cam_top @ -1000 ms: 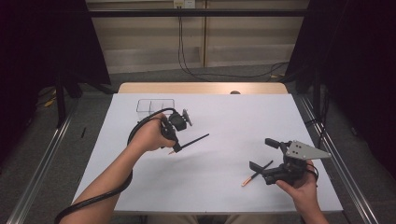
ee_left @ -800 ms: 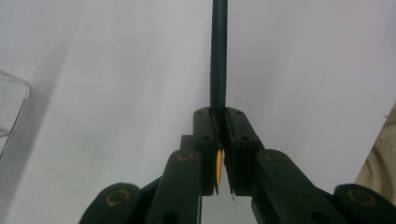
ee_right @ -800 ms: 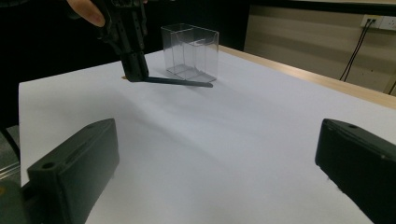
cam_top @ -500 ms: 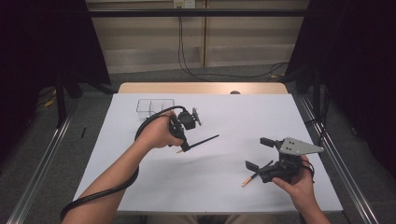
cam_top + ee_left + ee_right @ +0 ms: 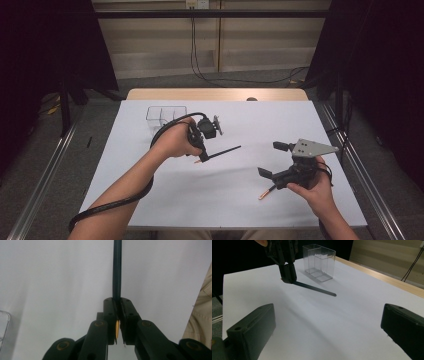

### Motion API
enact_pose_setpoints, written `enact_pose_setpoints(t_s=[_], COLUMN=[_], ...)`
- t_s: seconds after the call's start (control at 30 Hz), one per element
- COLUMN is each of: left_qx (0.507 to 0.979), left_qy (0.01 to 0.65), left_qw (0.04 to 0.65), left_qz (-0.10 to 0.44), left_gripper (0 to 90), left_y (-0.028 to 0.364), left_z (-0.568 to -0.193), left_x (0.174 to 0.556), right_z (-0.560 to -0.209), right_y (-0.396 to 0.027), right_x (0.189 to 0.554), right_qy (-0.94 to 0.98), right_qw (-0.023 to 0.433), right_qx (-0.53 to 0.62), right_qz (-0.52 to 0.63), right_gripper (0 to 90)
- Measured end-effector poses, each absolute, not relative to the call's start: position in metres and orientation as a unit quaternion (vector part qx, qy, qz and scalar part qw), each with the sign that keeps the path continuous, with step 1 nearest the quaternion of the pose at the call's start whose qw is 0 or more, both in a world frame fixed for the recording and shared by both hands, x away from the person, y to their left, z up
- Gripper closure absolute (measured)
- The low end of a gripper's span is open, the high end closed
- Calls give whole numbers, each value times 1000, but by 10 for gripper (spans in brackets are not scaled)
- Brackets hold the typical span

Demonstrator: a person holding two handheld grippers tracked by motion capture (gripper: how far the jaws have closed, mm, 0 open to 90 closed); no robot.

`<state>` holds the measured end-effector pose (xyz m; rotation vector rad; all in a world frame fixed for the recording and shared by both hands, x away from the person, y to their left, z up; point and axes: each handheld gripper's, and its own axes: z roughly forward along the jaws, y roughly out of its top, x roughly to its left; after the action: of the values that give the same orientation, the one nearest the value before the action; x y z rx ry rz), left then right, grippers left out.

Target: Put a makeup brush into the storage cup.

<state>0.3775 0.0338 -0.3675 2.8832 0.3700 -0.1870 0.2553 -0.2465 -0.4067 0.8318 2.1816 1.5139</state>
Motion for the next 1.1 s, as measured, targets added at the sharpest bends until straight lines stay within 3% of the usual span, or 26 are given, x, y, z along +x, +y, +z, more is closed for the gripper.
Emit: enact_pose_setpoints(t_s=[1.1], left_qx=[990], left_qy=[71], left_qw=[101], left_qz=[-64], left_gripper=[842], left_y=[6], left_z=[-368], left_x=[368], right_z=[-408], right_y=[-204], right_x=[292], right_qy=[897], right_qw=[97], right_qx=[222], right_qz=[370], right_gripper=[29])
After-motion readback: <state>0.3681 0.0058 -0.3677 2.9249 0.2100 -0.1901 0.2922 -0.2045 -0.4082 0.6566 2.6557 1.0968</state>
